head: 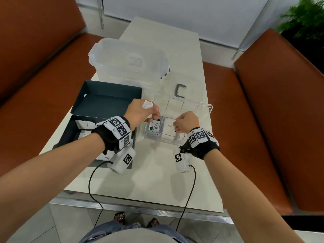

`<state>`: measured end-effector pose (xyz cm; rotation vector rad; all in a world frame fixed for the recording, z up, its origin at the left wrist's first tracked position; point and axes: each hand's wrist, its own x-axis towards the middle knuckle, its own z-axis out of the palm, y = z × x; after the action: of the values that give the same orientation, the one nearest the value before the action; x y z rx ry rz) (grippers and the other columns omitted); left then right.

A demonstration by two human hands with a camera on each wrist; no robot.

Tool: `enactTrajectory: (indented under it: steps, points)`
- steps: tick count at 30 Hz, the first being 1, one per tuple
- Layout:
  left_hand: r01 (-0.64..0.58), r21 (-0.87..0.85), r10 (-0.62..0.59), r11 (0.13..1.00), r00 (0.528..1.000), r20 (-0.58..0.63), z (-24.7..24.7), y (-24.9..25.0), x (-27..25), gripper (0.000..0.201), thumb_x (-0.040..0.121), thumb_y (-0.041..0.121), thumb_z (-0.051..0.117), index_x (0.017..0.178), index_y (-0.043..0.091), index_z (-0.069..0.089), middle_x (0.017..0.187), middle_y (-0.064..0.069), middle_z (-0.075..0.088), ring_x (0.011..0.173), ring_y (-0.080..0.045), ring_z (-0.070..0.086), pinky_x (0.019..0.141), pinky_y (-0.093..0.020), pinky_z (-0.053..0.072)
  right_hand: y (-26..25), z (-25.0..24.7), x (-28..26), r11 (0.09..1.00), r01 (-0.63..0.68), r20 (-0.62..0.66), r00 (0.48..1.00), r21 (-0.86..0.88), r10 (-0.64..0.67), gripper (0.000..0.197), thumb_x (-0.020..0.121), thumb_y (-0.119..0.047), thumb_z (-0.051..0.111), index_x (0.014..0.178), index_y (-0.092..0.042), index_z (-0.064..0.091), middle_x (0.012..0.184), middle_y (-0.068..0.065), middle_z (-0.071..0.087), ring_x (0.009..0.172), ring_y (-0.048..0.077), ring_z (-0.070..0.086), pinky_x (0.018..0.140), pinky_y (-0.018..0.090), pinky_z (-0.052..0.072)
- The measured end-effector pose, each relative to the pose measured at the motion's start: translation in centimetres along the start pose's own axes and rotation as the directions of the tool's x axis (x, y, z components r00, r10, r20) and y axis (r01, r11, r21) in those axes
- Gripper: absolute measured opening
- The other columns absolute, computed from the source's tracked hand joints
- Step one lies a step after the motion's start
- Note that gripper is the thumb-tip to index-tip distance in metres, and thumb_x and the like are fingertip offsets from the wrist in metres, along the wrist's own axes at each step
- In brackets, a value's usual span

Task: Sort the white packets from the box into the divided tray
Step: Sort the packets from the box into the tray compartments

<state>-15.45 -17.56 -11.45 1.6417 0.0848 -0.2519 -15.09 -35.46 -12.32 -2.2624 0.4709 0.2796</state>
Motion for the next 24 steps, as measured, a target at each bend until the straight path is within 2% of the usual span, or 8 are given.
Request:
enactTrajectory:
  steps: [3, 8, 11, 14, 17, 20, 22, 24]
  points:
    - [0.014, -0.007, -0.014, 1.0, 1.0, -0.005, 0.0, -0.2, 0.0, 0.008, 0.092, 0.009, 0.065, 0.094, 0.002, 0.069, 0.093, -0.017, 0.073, 0.074, -0.017, 0.069, 0.058, -0.021, 0.054, -0.1, 0.5, 0.1, 1.0, 0.012, 0.001, 1.0, -0.018, -0.012, 0.015, 0.084, 0.003, 0.065, 0.097, 0.009, 0.066, 0.086, 0.025, 0.07, 0.072, 0.03, 0.069, 0.076, 0.04, 0.059]
    - [0.102, -0.157, -0.102, 0.982, 0.995, 0.011, 0.5, 0.2, -0.2, 0.031, 0.098, 0.025, 0.057, 0.104, -0.005, 0.065, 0.09, -0.017, 0.069, 0.075, -0.022, 0.066, 0.055, -0.02, 0.053, -0.1, 0.9, 0.1, 0.942, 0.108, 0.018, 0.994, -0.317, -0.107, 0.025, 0.084, -0.008, 0.07, 0.108, -0.003, 0.066, 0.111, 0.016, 0.062, 0.099, 0.032, 0.064, 0.088, 0.037, 0.053]
    - [0.229, -0.332, -0.218, 0.915, 0.973, 0.072, 0.6, 0.8, -0.2, 0.04, 0.1, 0.031, 0.052, 0.111, -0.006, 0.062, 0.097, -0.02, 0.068, 0.077, -0.022, 0.067, 0.054, -0.021, 0.054, 0.2, 0.7, -0.2, 0.872, 0.176, 0.008, 0.981, -0.456, -0.194, 0.019, 0.081, -0.013, 0.073, 0.1, -0.013, 0.068, 0.105, 0.009, 0.064, 0.095, 0.029, 0.064, 0.084, 0.036, 0.052]
    - [0.313, -0.457, -0.281, 0.833, 0.95, 0.139, 0.5, 1.3, -0.1, 0.044, 0.101, 0.035, 0.048, 0.116, -0.005, 0.06, 0.102, -0.021, 0.068, 0.08, -0.024, 0.066, 0.053, -0.023, 0.054, 0.5, 1.1, -0.4, 0.787, 0.2, 0.036, 0.975, -0.584, -0.221, 0.011, 0.08, -0.011, 0.072, 0.089, -0.017, 0.072, 0.096, 0.004, 0.069, 0.096, 0.026, 0.062, 0.09, 0.039, 0.047]
    - [0.371, -0.529, -0.307, 0.764, 0.929, 0.207, 0.6, 1.6, -0.1, 0.049, 0.1, 0.041, 0.045, 0.117, -0.003, 0.06, 0.104, -0.02, 0.069, 0.078, -0.023, 0.068, 0.053, -0.024, 0.056, 0.9, 1.6, -0.5, 0.757, 0.236, 0.039, 0.963, -0.609, -0.268, 0.013, 0.082, -0.013, 0.069, 0.09, -0.023, 0.071, 0.095, -0.003, 0.07, 0.1, 0.022, 0.058, 0.09, 0.038, 0.036]
    - [0.423, -0.589, -0.312, 0.688, 0.906, 0.286, 0.8, 1.8, -0.2, 0.051, 0.101, 0.043, 0.04, 0.12, -0.002, 0.058, 0.105, -0.022, 0.068, 0.081, -0.025, 0.069, 0.056, -0.027, 0.057, 1.3, 1.5, -0.5, 0.75, 0.273, 0.053, 0.951, -0.602, -0.304, 0.011, 0.083, -0.018, 0.069, 0.09, -0.025, 0.071, 0.095, -0.006, 0.07, 0.102, 0.021, 0.057, 0.087, 0.039, 0.032]
    - [0.436, -0.614, -0.303, 0.657, 0.899, 0.315, 1.1, 2.0, -0.4, 0.048, 0.101, 0.035, 0.036, 0.125, -0.003, 0.053, 0.111, -0.026, 0.065, 0.088, -0.029, 0.068, 0.059, -0.028, 0.057, 1.2, 1.0, -0.6, 0.728, 0.297, 0.085, 0.946, -0.618, -0.314, 0.009, 0.085, -0.023, 0.068, 0.094, -0.025, 0.071, 0.097, -0.006, 0.071, 0.103, 0.02, 0.057, 0.089, 0.038, 0.032]
    - [0.436, -0.609, -0.291, 0.662, 0.899, 0.327, 1.3, 2.1, -0.5, 0.044, 0.099, 0.024, 0.033, 0.13, -0.004, 0.047, 0.119, -0.028, 0.06, 0.094, -0.031, 0.066, 0.063, -0.03, 0.058, 1.0, 0.0, -0.6, 0.762, 0.338, 0.063, 0.928, -0.553, -0.367, 0.013, 0.089, -0.027, 0.063, 0.098, -0.022, 0.072, 0.1, -0.004, 0.071, 0.1, 0.02, 0.06, 0.093, 0.037, 0.039]
